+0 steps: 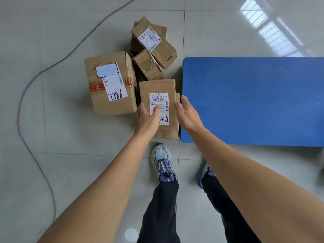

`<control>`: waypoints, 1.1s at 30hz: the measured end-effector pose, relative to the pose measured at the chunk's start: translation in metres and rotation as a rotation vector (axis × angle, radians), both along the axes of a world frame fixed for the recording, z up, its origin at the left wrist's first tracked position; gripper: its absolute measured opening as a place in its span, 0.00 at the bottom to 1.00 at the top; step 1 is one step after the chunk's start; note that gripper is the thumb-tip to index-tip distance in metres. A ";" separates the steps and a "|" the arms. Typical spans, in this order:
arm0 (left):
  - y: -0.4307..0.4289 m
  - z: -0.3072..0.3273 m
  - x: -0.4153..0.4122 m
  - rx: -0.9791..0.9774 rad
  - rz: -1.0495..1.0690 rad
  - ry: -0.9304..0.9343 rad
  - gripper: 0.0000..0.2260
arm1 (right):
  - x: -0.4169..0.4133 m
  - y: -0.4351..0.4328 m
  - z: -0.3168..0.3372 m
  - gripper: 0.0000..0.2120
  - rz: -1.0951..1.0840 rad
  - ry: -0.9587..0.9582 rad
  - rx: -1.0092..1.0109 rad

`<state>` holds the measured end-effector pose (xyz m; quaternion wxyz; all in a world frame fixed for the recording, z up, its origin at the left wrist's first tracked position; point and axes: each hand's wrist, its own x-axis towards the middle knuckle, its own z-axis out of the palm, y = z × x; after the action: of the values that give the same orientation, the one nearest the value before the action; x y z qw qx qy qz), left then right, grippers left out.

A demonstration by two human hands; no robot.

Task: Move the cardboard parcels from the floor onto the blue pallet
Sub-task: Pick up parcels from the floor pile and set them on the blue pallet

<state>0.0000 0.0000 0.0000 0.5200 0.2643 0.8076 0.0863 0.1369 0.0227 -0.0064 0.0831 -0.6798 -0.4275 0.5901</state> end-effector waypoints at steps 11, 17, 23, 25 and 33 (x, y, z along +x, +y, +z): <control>0.009 -0.040 0.010 0.034 0.143 -0.146 0.28 | -0.011 0.003 -0.035 0.15 -0.051 0.147 -0.087; 0.015 -0.052 0.002 0.112 0.191 0.230 0.28 | -0.001 -0.010 -0.053 0.19 -0.098 0.144 -0.158; 0.006 -0.078 -0.002 -0.011 0.347 0.025 0.37 | 0.001 -0.009 -0.065 0.20 -0.112 0.198 -0.185; 0.008 -0.077 -0.004 -0.005 0.399 -0.013 0.37 | -0.002 -0.009 -0.064 0.21 -0.113 0.212 -0.192; 0.008 -0.053 0.041 0.173 0.330 -0.152 0.37 | 0.044 -0.010 -0.050 0.31 -0.308 0.138 -0.108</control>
<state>0.0408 0.0084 -0.0532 0.5334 0.1649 0.7881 0.2592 0.1811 0.0123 -0.0565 0.1649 -0.6986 -0.2794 0.6378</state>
